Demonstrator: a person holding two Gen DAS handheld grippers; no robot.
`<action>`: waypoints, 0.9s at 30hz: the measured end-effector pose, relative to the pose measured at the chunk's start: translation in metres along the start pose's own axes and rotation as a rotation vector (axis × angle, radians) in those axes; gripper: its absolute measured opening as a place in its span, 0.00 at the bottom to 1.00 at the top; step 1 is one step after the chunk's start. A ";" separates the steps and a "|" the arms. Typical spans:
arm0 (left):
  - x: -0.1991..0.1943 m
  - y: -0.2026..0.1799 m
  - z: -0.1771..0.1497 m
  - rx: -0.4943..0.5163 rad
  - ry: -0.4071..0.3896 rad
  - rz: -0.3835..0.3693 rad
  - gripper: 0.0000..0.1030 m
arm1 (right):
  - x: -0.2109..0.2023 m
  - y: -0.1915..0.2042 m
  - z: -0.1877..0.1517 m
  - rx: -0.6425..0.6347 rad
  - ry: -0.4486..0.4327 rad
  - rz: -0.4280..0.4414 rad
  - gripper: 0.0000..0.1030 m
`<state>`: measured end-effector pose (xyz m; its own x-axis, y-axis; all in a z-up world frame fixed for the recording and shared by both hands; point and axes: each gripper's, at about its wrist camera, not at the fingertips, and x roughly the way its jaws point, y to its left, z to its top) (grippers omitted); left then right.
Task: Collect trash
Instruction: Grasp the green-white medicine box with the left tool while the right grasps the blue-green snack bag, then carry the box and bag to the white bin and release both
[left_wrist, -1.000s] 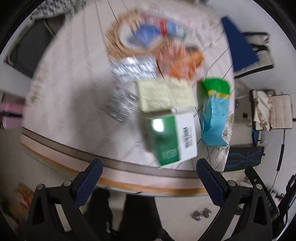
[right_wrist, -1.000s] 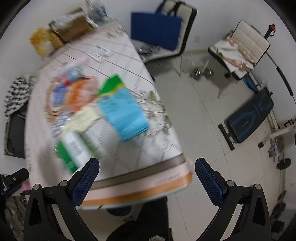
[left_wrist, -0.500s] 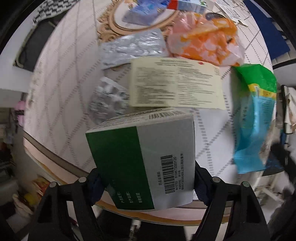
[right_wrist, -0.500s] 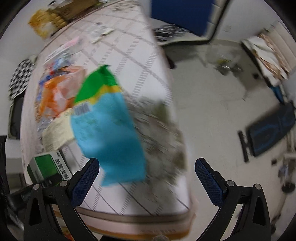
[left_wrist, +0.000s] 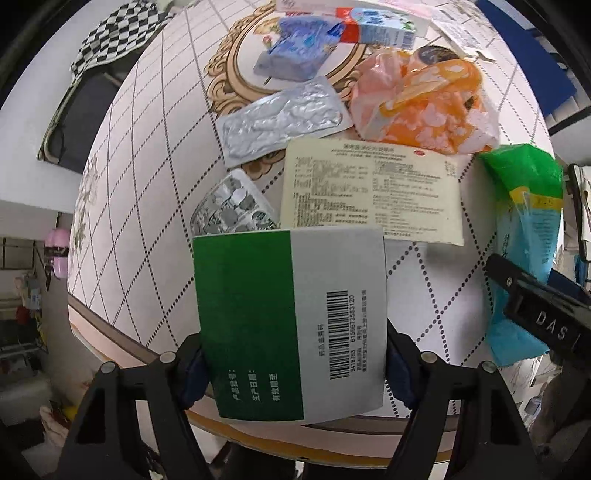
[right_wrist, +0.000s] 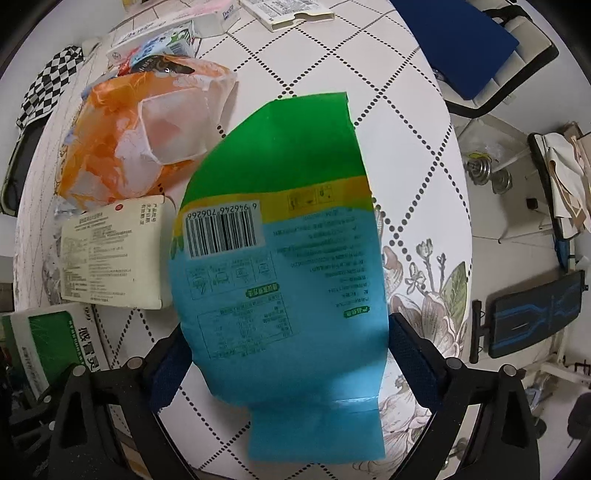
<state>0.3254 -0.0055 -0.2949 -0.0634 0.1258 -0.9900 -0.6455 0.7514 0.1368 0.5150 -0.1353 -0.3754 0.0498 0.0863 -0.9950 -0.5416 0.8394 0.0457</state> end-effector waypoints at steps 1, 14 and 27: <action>0.000 -0.003 0.003 0.006 -0.007 0.000 0.72 | -0.003 -0.002 -0.004 0.003 -0.003 0.003 0.93; -0.031 -0.009 -0.033 0.122 -0.171 -0.049 0.72 | -0.059 -0.001 -0.081 0.082 -0.095 0.032 0.91; -0.096 0.114 -0.133 0.246 -0.396 -0.192 0.72 | -0.146 0.082 -0.234 0.184 -0.292 0.027 0.91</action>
<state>0.1568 -0.0176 -0.1888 0.3630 0.1708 -0.9160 -0.4157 0.9095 0.0049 0.2675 -0.2047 -0.2467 0.2900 0.2378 -0.9270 -0.3866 0.9152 0.1138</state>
